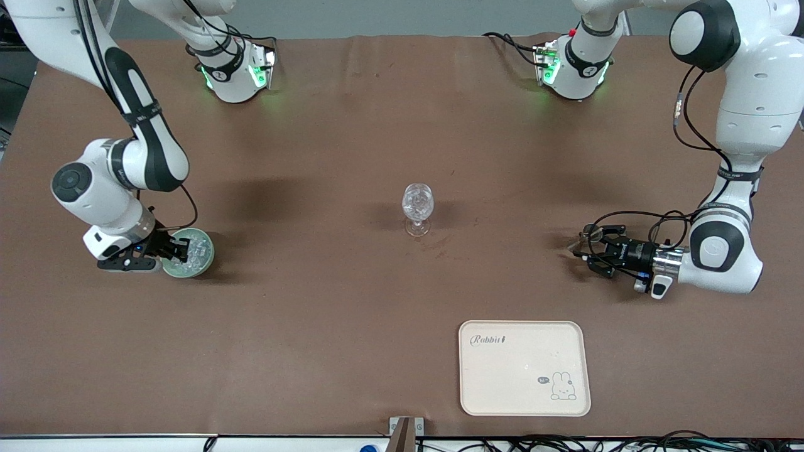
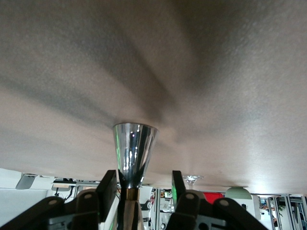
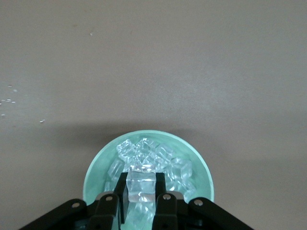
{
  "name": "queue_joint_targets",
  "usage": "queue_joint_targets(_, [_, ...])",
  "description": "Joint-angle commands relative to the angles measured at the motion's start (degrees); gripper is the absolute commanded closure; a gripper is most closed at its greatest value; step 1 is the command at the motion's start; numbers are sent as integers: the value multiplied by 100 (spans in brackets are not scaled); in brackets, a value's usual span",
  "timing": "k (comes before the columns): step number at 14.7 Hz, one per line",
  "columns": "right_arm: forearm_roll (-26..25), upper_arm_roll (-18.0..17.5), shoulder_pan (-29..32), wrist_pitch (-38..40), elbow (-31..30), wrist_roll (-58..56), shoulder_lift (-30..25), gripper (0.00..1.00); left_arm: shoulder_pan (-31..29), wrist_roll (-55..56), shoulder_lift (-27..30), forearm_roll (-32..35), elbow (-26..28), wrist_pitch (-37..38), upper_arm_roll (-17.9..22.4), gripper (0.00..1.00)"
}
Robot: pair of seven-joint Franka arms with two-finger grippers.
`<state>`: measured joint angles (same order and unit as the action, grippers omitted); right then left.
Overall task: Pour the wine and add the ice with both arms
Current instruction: 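Lift the ice cube with the right gripper while the left gripper lifts the jigger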
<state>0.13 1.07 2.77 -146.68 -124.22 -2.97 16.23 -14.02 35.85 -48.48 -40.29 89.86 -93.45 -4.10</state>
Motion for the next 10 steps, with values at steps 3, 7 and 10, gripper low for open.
queue_joint_targets(3, [-40,-10,48,1692,450,-28,-893,93,4,27,49,-101,-21,231,24,75])
queue_joint_targets(7, [-40,-10,57,3711,1704,-28,-1157,93,13,62,75,-110,-65,240,-20,99])
queue_joint_targets(10, [-40,-1,57,4910,2655,-19,-1253,92,-5,683,215,-110,-196,240,-510,99])
